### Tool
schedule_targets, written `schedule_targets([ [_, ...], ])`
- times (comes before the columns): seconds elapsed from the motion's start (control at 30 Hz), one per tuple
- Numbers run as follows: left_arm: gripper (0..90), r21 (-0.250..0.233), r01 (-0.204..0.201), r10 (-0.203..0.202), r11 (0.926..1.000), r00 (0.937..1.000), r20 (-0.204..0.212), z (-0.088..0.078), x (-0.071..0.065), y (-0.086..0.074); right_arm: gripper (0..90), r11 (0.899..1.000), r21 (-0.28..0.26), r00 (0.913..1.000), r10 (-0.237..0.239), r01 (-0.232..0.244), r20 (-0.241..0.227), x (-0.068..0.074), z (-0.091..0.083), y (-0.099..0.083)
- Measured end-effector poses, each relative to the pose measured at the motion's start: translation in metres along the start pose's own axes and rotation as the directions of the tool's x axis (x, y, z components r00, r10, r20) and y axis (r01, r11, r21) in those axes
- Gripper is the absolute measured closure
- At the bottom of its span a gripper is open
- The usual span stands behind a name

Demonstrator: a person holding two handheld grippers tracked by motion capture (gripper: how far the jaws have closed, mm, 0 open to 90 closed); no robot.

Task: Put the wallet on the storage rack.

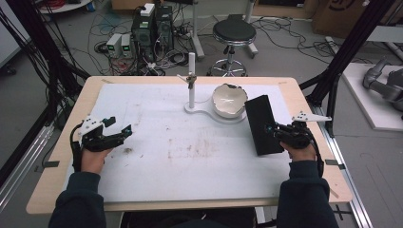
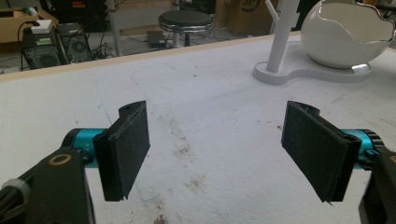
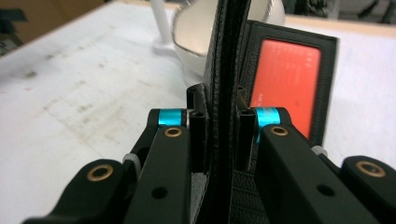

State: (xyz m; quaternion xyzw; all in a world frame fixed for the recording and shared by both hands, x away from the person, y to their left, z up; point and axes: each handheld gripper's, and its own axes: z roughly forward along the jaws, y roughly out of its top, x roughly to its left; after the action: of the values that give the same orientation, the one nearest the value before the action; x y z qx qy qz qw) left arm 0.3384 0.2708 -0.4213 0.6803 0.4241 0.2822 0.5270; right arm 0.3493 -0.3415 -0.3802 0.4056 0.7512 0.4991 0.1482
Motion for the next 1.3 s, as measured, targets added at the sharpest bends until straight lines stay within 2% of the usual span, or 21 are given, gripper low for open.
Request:
schedule_targets([
  [0.13, 23.8, -0.007, 0.006, -0.006, 1.0000, 0.9997, 0.024, 0.000, -0.002, 0.002, 81.6, 0.999, -0.034, 0.9989, -0.005, 0.003, -0.048, 0.003, -0.009, 0.005],
  [0.3, 25.3, -0.033, 0.017, -0.014, 0.9993, 0.9961, 0.088, 0.003, -0.011, 0.010, 81.6, 0.996, -0.085, 0.9902, -0.035, 0.024, -0.136, 0.007, -0.015, 0.008],
  [0.5, 25.9, -0.047, 0.030, -0.022, 0.9984, 0.9868, 0.161, 0.009, -0.024, 0.020, 81.6, 0.989, -0.139, 0.9820, -0.077, 0.053, -0.172, 0.015, -0.018, 0.015],
  [0.57, 25.9, -0.047, 0.046, -0.036, 0.9979, 0.9807, 0.192, 0.012, -0.029, 0.023, 81.7, 0.986, -0.154, 0.9794, -0.088, 0.060, -0.182, 0.018, -0.018, 0.017],
  [0.63, 25.9, -0.051, 0.068, -0.054, 0.9964, 0.9716, 0.230, 0.017, -0.034, 0.028, 81.7, 0.983, -0.164, 0.9756, -0.111, 0.080, -0.189, 0.022, -0.017, 0.019],
  [0.7, 25.9, -0.064, 0.092, -0.071, 0.9937, 0.9596, 0.272, 0.023, -0.042, 0.034, 81.7, 0.981, -0.165, 0.9694, -0.138, 0.105, -0.203, 0.026, -0.012, 0.020],
  [0.83, 25.8, -0.075, 0.099, -0.069, 0.9923, 0.9411, 0.331, 0.039, -0.059, 0.051, 81.7, 0.977, -0.163, 0.9580, -0.173, 0.137, -0.229, 0.033, -0.004, 0.023],
  [0.97, 25.1, -0.075, 0.074, -0.040, 0.9944, 0.9237, 0.381, 0.055, -0.078, 0.070, 81.7, 0.971, -0.189, 0.9479, -0.191, 0.145, -0.255, 0.037, 0.001, 0.027],
  [1.0, 24.7, -0.074, 0.065, -0.030, 0.9951, 0.9169, 0.398, 0.060, -0.083, 0.076, 81.7, 0.970, -0.194, 0.9467, -0.194, 0.146, -0.257, 0.037, 0.001, 0.028],
  [1.03, 24.5, -0.075, 0.061, -0.026, 0.9953, 0.9133, 0.406, 0.062, -0.087, 0.079, 81.7, 0.969, -0.201, 0.9456, -0.196, 0.146, -0.259, 0.038, 0.001, 0.029],
  [1.07, 24.1, -0.070, 0.060, -0.024, 0.9957, 0.9048, 0.425, 0.067, -0.092, 0.084, 81.7, 0.967, -0.207, 0.9451, -0.200, 0.148, -0.259, 0.039, 0.002, 0.030],
  [1.1, 23.6, -0.068, 0.059, -0.024, 0.9959, 0.9008, 0.433, 0.071, -0.095, 0.086, 81.7, 0.967, -0.211, 0.9447, -0.199, 0.146, -0.261, 0.039, 0.002, 0.030],
  [1.23, 22.7, -0.042, 0.043, -0.018, 0.9982, 0.8786, 0.477, 0.089, -0.112, 0.097, 81.7, 0.962, -0.229, 0.9432, -0.206, 0.147, -0.261, 0.040, 0.004, 0.033],
  [1.3, 22.7, -0.031, 0.035, -0.015, 0.9989, 0.8619, 0.507, 0.099, -0.121, 0.101, 81.7, 0.958, -0.242, 0.9373, -0.218, 0.152, -0.272, 0.041, 0.005, 0.035],
])
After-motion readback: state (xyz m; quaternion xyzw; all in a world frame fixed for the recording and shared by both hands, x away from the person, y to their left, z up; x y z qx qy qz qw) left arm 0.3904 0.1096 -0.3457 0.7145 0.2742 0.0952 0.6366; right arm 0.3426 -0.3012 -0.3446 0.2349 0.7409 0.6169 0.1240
